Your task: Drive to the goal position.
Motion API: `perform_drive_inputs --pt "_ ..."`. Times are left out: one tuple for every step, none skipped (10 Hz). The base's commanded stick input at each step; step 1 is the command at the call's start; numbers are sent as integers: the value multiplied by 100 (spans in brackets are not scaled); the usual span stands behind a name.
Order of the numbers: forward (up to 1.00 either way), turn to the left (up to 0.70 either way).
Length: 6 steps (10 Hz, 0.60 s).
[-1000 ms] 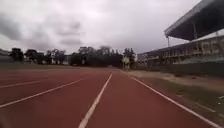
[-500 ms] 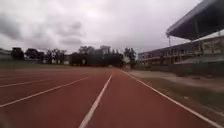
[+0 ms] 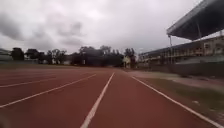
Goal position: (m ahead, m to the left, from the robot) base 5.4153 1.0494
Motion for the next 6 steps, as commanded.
perform_drive_inputs --pt "50 0" --pt "50 0" --pt "50 0" --pt "50 0" --pt "50 0" --pt "50 0"
